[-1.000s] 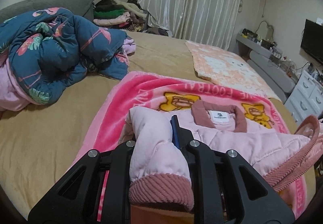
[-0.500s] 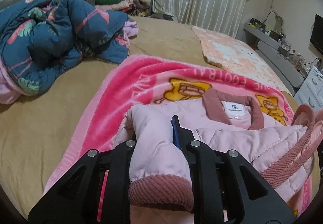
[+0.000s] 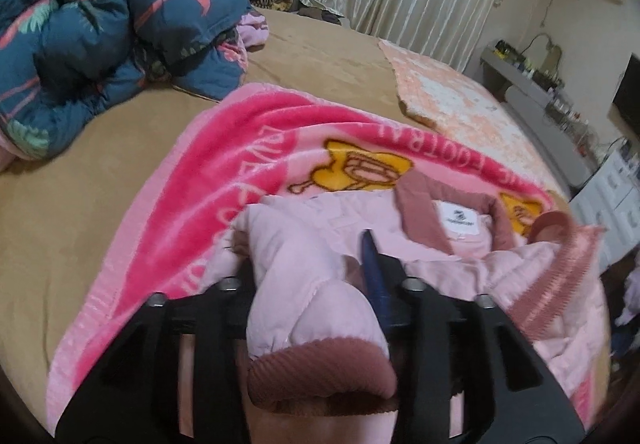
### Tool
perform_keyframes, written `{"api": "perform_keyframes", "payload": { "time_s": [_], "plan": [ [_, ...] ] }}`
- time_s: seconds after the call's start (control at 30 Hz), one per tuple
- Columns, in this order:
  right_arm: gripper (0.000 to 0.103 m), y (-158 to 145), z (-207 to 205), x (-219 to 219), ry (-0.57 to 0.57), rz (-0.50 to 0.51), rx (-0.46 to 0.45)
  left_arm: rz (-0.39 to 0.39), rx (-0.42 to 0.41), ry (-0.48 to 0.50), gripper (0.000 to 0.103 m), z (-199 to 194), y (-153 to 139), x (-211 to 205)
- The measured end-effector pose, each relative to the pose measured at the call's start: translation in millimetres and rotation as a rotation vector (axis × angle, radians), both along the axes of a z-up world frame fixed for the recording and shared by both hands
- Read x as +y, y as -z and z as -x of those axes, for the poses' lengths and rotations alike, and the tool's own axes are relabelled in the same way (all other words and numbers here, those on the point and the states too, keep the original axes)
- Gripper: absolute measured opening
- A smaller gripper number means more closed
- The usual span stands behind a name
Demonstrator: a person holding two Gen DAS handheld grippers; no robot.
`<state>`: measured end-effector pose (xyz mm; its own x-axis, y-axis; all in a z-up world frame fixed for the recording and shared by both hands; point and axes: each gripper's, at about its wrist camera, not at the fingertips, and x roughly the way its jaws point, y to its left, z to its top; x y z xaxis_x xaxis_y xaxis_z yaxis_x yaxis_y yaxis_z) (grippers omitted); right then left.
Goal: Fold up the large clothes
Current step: 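Lift the hem with both grippers and fold it toward the collar, then open both grippers and release the folded hem onto the jacket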
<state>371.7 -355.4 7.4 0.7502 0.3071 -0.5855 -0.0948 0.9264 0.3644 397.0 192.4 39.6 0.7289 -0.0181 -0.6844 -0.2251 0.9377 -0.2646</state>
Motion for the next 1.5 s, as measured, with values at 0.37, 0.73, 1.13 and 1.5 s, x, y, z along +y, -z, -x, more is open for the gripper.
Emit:
{"api": "perform_keyframes", "payload": {
  "time_s": [0.37,0.73,1.13,1.5],
  "plan": [
    [0.091,19.9,1.1,25.5,-0.057,0.139,-0.012,-0.159,-0.144,-0.025,0.094,45.6,-49.1,-23.8],
    [0.092,29.4,6.6,10.4,-0.022,0.127,0.012,-0.241,-0.057,-0.033,0.094,71.9,-11.5,-13.6],
    [0.094,27.1,27.4,3.0,0.017,0.099,-0.018,-0.182,0.031,-0.02,0.094,106.8,53.7,9.0],
    [0.028,40.0,6.3,31.6,-0.034,0.147,-0.04,0.002,-0.008,0.027,0.037,91.7,71.5,18.3]
  ]
}}
